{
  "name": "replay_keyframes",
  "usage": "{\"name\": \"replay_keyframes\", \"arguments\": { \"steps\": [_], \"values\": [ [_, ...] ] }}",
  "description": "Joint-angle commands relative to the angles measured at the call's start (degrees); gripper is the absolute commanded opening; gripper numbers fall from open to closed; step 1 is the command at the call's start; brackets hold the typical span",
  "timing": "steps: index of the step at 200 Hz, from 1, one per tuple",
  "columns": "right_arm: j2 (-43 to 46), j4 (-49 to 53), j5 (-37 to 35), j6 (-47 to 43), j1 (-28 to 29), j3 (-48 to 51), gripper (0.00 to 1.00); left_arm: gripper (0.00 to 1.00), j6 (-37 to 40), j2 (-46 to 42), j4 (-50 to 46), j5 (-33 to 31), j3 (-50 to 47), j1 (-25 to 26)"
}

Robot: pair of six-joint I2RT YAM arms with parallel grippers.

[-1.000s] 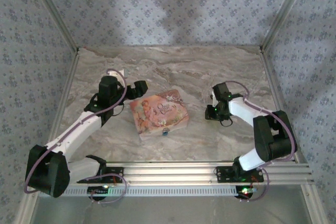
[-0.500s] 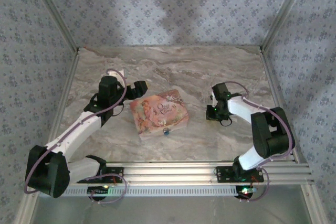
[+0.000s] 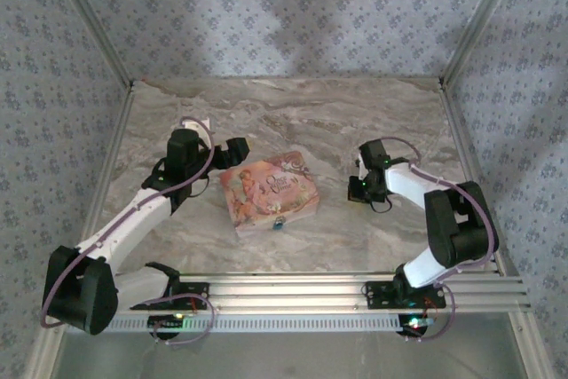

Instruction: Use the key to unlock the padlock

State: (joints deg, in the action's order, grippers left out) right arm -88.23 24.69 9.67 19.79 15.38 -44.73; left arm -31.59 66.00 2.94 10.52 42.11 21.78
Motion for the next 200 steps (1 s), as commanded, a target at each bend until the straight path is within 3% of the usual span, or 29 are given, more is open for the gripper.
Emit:
{"name": "replay_keyframes", "arguments": {
  "steps": [1,65,119,154,200],
  "values": [
    [3.53,-4.68,3.76,2.99,-0.38,2.80,0.00,0.98,-0.82,-1.67,0.61,0.62,1.65,0.37],
    [16.98,-22.19,8.08,12.82,-0.88,10.31,0.00,0.96,-11.57,1.99,6.32,7.78,4.24,1.60],
    [27.51,-39.79,0.58,20.01,4.83,14.68,0.00,0.86,-13.91,9.98,7.77,11.39,13.20,9.40],
    [28.37,-46.40,-3.16,20.12,10.49,14.31,0.00,0.75,-14.60,16.07,9.43,12.17,18.16,14.58],
    [27.50,-46.83,-4.12,17.83,15.34,11.80,0.00,0.63,-15.48,21.87,10.77,14.21,21.83,17.87]
  ]
}}
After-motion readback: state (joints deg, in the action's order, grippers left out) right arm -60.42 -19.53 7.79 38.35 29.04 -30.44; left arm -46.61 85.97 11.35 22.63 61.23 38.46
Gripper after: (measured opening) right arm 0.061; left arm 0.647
